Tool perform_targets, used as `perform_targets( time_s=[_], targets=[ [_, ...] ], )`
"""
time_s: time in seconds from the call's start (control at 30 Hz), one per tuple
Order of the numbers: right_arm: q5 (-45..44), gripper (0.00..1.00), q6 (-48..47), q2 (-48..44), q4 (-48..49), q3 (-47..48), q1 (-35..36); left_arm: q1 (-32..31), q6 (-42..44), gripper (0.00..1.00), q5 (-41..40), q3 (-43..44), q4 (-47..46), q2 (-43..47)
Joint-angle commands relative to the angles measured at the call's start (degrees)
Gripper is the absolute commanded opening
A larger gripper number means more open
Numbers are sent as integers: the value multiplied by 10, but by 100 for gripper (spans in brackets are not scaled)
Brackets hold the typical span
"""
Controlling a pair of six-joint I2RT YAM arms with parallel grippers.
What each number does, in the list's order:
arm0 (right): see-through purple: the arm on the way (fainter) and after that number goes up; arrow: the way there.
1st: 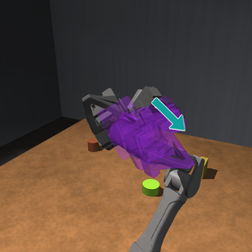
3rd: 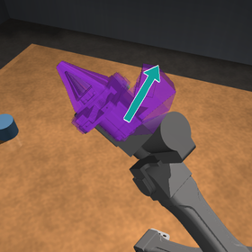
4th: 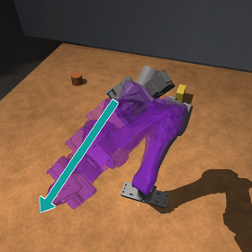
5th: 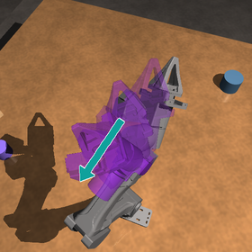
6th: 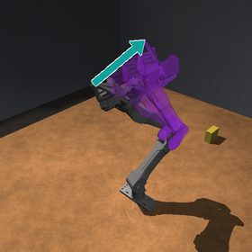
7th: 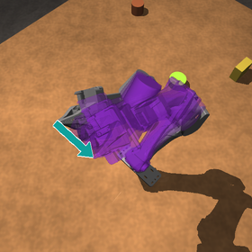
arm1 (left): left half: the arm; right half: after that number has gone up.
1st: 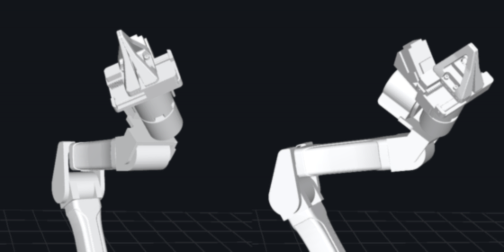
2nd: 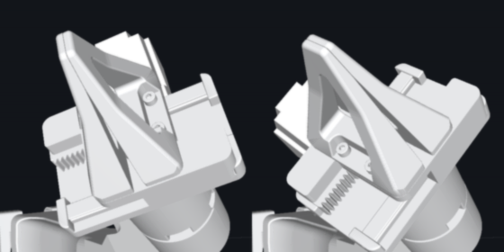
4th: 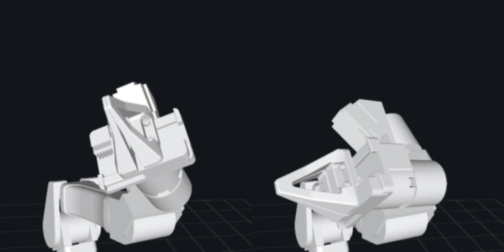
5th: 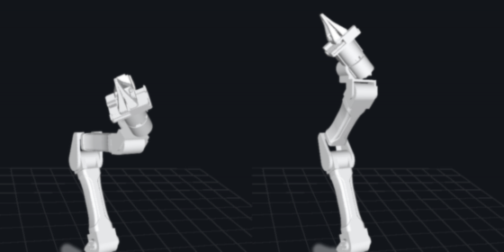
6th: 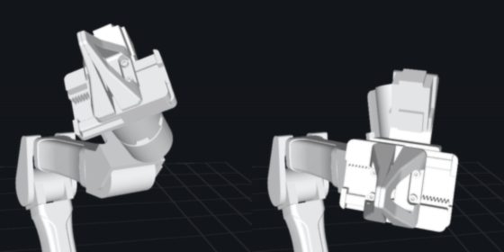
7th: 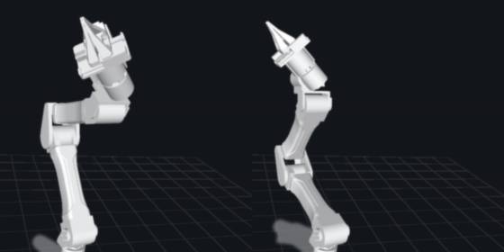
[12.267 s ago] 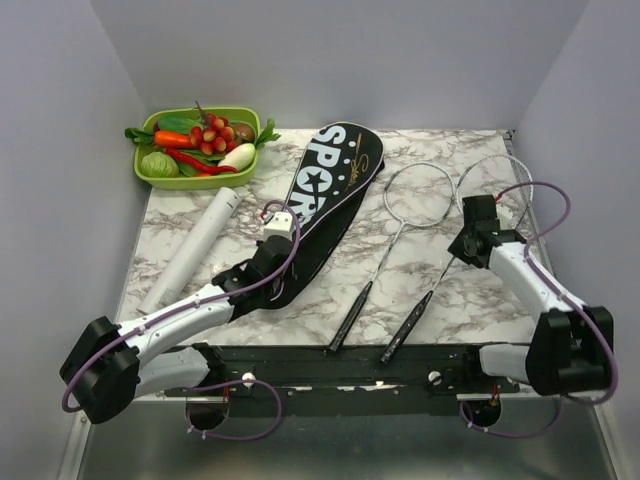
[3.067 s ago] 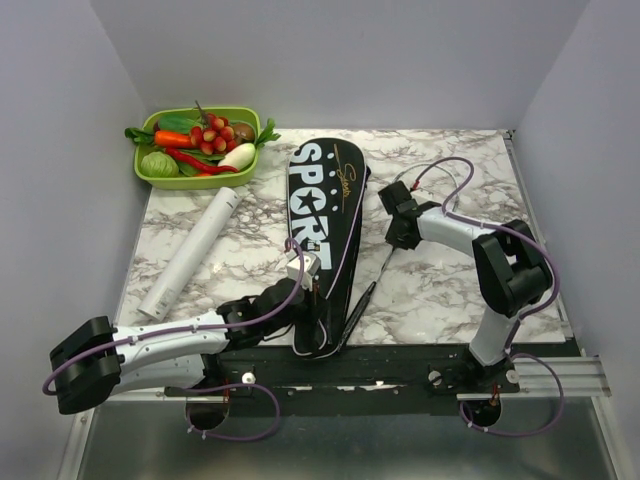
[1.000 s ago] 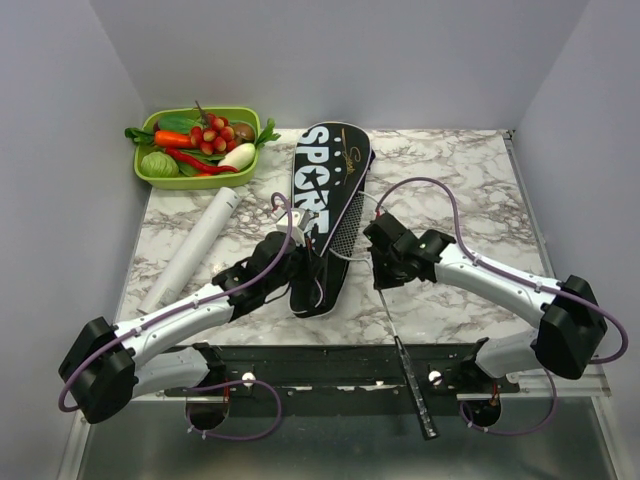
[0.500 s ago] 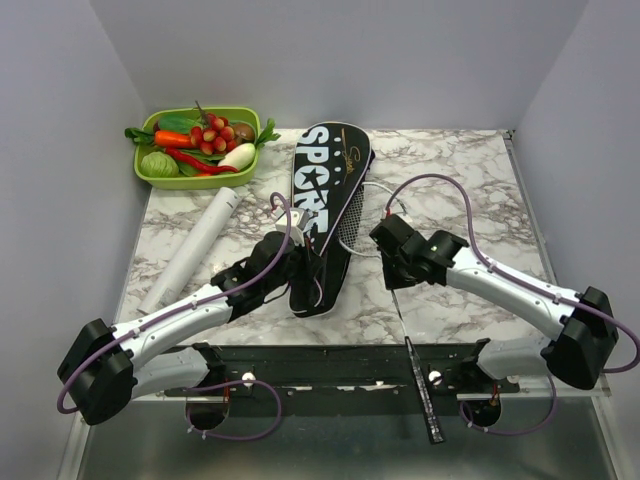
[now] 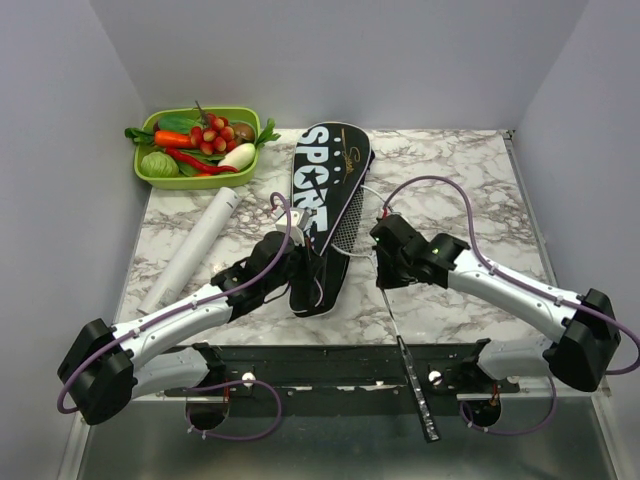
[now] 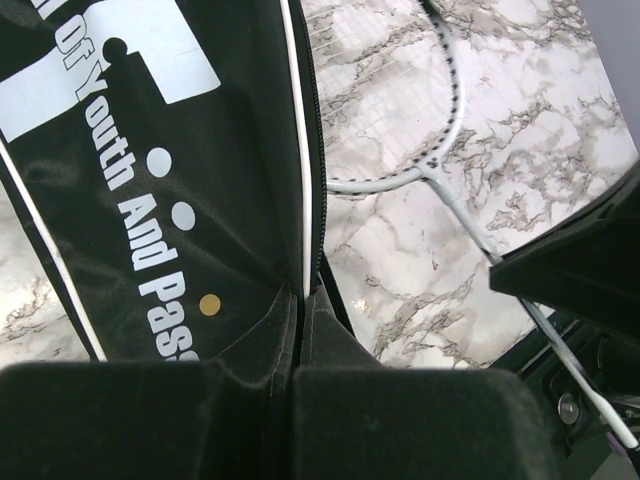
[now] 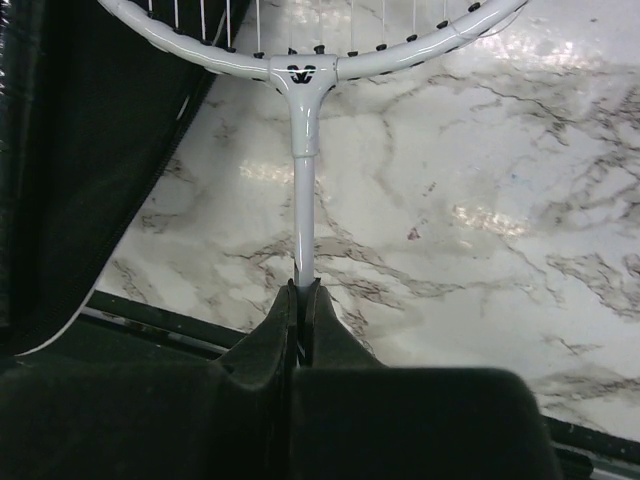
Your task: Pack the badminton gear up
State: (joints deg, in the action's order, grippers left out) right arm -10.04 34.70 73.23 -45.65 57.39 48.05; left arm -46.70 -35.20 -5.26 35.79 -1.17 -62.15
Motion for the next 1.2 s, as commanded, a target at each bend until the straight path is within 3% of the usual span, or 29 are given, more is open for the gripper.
perform_targets(
  time_s=[0.0, 0.13, 0.53, 0.73, 0.97, 1.1, 1.17],
  targets=[
    [46, 1, 1, 31, 88, 10, 7, 4, 0, 0, 14, 11, -41, 10],
    [41, 1, -1, 71, 130, 33, 7, 3, -2, 0, 17, 0, -39, 20],
    [-114, 1, -19, 304, 190, 228, -5, 2, -19, 0, 39, -26, -37, 28],
    [-94, 1, -17, 386, 232, 308, -63, 0, -28, 0, 44, -44, -38, 39],
    [18, 2, -17, 467, 275, 380, -120, 0, -32, 0, 49, -52, -45, 33],
    [43, 39, -32, 473, 289, 380, -121, 0, -33, 0, 49, -52, -50, 27],
    [52, 48, -31, 455, 296, 350, -121, 0, -33, 0, 46, -49, -48, 26]
  ],
)
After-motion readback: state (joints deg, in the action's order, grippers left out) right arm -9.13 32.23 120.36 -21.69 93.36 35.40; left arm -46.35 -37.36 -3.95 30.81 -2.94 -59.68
